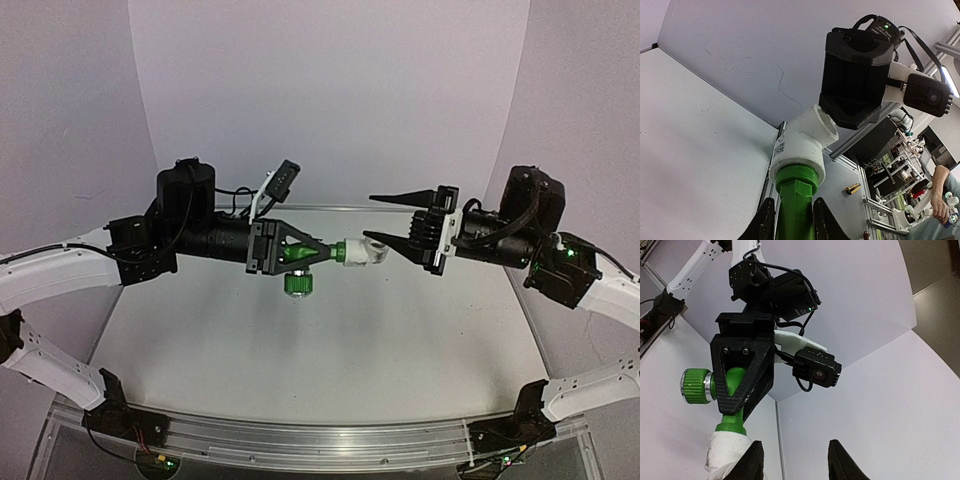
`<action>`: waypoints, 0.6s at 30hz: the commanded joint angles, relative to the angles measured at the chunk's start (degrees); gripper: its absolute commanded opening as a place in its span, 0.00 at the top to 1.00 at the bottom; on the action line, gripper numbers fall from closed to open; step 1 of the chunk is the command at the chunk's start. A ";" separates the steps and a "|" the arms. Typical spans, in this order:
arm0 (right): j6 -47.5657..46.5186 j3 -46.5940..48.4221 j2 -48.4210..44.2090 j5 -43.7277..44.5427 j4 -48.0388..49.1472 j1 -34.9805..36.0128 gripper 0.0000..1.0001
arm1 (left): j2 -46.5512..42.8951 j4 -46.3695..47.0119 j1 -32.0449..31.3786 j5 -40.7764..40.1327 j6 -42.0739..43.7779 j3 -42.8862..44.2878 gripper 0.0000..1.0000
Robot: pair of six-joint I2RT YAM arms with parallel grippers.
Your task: Install the water faucets
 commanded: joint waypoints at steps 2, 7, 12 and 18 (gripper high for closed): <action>4.21 2.42 1.35 5.52 -1.05 0.09 0.58 | -2.82 3.28 -0.18 0.74 1.08 0.91 1.00; 7.15 5.36 2.13 6.93 -0.88 0.11 0.54 | -1.99 1.75 -0.18 0.03 0.43 1.81 1.00; 13.92 9.96 2.43 8.66 -1.04 0.08 0.38 | -1.85 0.92 -0.18 -2.74 -0.37 1.97 1.00; 17.39 8.88 -1.65 -0.06 -3.34 0.11 0.17 | -3.41 2.11 0.01 -4.28 -0.23 1.46 1.00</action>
